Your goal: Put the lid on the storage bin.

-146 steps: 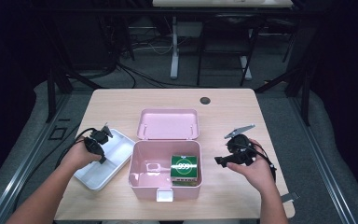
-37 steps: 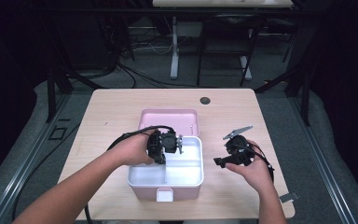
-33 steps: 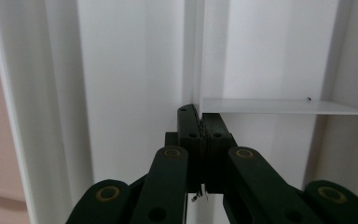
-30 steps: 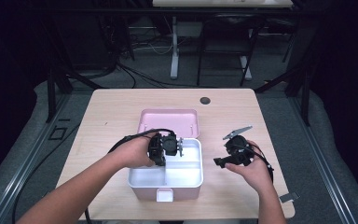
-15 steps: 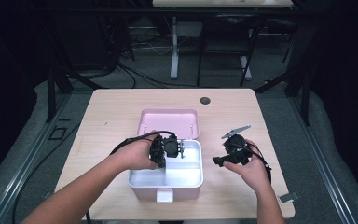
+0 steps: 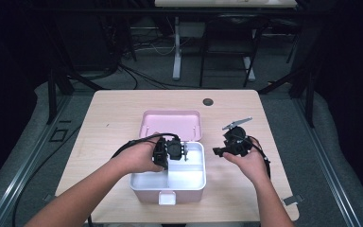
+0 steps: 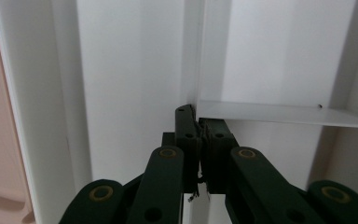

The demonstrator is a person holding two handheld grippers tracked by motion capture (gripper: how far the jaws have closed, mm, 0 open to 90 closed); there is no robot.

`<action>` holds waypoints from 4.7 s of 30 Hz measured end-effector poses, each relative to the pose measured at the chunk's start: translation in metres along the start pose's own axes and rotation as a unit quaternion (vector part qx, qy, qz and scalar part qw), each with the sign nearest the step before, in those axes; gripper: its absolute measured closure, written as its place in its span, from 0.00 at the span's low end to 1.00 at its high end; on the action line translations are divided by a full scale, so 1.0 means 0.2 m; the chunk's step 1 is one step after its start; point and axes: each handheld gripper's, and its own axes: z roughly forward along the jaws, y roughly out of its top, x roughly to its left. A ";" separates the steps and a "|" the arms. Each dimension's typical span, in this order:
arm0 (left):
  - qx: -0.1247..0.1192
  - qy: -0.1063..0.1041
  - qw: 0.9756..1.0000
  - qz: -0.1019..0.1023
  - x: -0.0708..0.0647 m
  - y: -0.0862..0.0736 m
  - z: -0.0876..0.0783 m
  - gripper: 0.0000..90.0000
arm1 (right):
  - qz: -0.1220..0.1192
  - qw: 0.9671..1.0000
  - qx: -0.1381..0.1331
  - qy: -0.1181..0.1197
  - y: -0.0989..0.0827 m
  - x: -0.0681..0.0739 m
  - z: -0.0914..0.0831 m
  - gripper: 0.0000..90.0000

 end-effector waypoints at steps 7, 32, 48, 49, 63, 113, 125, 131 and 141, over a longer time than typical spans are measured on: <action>0.007 0.002 1.000 -0.002 0.00 0.01 0.00 0.96 | 0.003 1.000 0.008 -0.012 0.10 -0.01 0.02 0.49; 0.011 -0.003 1.000 -0.003 0.00 0.01 0.00 0.96 | 0.036 0.999 0.021 -0.022 0.41 -0.04 0.06 0.61; 0.010 -0.003 1.000 -0.002 0.00 0.01 0.00 0.97 | 0.059 0.998 0.025 -0.027 0.56 0.00 0.12 0.65; 0.010 -0.003 1.000 -0.003 0.00 0.01 0.00 0.97 | 0.059 0.998 0.025 -0.028 0.57 0.00 0.13 0.65; 0.011 -0.003 1.000 -0.003 0.00 0.01 0.00 0.97 | 0.063 0.997 0.039 -0.027 0.62 0.03 0.23 0.65; 0.011 -0.007 1.000 -0.002 0.01 0.02 0.00 0.96 | 0.175 0.980 0.095 -0.020 0.60 0.01 0.28 0.90; 0.011 -0.007 1.000 -0.003 0.01 0.02 0.00 0.96 | 0.179 0.980 0.078 -0.019 0.61 0.02 0.24 0.92; 0.012 -0.008 1.000 -0.002 0.01 0.02 0.00 0.96 | 0.175 0.982 0.063 -0.021 0.62 0.03 0.20 0.93; 0.012 -0.009 1.000 -0.002 0.01 0.02 0.00 0.96 | 0.162 0.986 0.032 -0.024 0.64 0.06 0.10 0.95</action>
